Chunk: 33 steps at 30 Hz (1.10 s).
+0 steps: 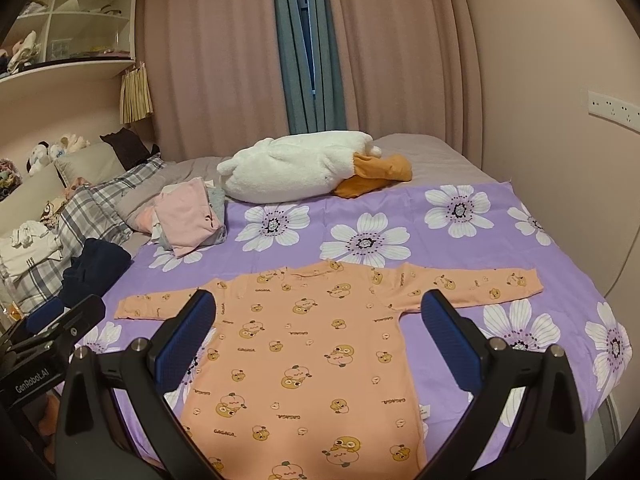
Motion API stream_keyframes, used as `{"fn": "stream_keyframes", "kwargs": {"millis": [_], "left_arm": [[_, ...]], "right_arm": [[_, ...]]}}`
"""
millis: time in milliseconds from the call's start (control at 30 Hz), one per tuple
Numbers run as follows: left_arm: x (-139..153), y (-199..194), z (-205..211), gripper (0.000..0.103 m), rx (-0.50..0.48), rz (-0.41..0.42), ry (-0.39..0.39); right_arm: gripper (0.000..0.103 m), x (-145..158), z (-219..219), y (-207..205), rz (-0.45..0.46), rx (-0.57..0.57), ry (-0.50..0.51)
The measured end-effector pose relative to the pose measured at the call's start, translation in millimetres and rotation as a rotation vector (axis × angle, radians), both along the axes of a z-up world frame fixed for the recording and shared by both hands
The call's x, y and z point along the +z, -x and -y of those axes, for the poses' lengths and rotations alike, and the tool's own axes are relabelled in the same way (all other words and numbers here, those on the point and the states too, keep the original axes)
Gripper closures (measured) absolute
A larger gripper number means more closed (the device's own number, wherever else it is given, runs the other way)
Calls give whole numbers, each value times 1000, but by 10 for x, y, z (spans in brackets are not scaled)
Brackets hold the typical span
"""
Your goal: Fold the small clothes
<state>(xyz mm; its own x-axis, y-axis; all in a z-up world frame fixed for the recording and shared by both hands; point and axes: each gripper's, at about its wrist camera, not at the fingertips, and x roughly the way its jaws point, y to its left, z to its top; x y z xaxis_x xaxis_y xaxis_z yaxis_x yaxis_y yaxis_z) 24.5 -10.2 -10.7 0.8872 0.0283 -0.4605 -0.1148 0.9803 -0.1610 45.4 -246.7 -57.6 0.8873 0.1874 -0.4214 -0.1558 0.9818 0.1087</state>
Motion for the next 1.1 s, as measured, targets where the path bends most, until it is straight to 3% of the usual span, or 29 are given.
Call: {"fn": "stream_keyframes", "kwargs": {"millis": [400,500,567,633,700,800,867,967,1000,1100], "left_arm": [[-51,-93,-16,0,26,0,-2],[-88,-245,-116,0,34,9,21],[-152,-397,-256,0,99,16,49],[-244,-589,-420,0,173,44,79],[-363,-822,-564,0,173,64,97],[-645,-1254,-824,2,98,-11,168],[-941,-1542,-1026,17,44,-90,311],[-1458,-1893,-1180,21,-113,-203,572],[-1580,-1978,-1152,23,-134,-248,573],[-1815,-2133,-987,24,-114,-359,466]], "right_arm": [[1,-8,28,-97,6,-25,-4],[1,-32,94,-209,5,-33,-18],[1,-67,163,-334,9,-38,-36],[1,-130,236,-486,-22,-53,-59],[1,-248,366,-682,-61,-97,-99],[2,-373,572,-871,-67,-166,-158],[1,-457,743,-947,-28,-196,-240],[0,-660,1044,-1033,36,-274,-399],[0,-714,1098,-1082,29,-281,-416],[2,-903,1222,-1306,-54,-295,-390]]}}
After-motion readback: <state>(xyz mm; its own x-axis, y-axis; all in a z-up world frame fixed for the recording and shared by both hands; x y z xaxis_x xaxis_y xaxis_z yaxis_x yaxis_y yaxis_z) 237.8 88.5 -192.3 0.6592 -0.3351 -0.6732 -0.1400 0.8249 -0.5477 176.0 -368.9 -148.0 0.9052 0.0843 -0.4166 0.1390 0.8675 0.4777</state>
